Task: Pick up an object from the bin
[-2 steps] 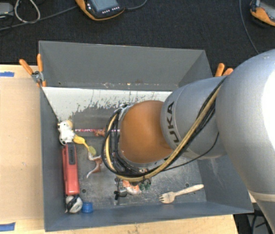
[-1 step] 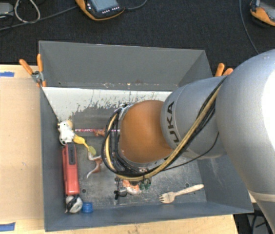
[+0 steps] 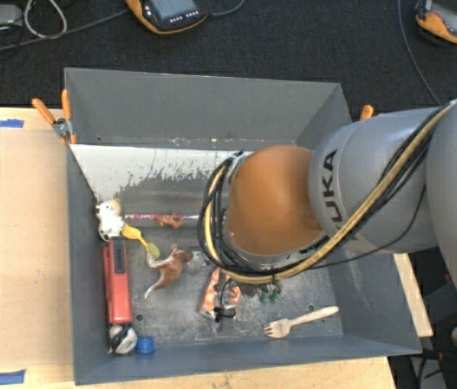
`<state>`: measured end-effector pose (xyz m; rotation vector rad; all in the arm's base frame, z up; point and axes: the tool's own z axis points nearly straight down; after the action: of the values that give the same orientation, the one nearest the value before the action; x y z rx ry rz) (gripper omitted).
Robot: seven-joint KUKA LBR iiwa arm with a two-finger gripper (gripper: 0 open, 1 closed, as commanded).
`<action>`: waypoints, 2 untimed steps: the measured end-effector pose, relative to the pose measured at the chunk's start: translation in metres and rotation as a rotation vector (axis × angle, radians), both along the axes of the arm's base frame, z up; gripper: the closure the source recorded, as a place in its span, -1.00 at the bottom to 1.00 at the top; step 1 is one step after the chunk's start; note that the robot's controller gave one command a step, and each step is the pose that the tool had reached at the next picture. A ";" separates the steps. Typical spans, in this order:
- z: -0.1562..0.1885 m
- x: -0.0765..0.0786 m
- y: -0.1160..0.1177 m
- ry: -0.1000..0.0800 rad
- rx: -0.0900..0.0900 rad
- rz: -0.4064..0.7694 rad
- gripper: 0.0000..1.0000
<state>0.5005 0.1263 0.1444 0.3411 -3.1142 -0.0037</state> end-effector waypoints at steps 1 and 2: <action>-0.007 0.015 -0.041 -0.011 0.002 -0.051 -1.00; -0.031 0.043 -0.065 -0.007 0.003 0.029 -1.00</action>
Offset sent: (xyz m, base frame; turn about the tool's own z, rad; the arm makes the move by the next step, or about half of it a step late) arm 0.0505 -0.0710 -0.0319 -0.0400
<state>0.5434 0.0613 0.1134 0.3876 -3.1164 -0.0065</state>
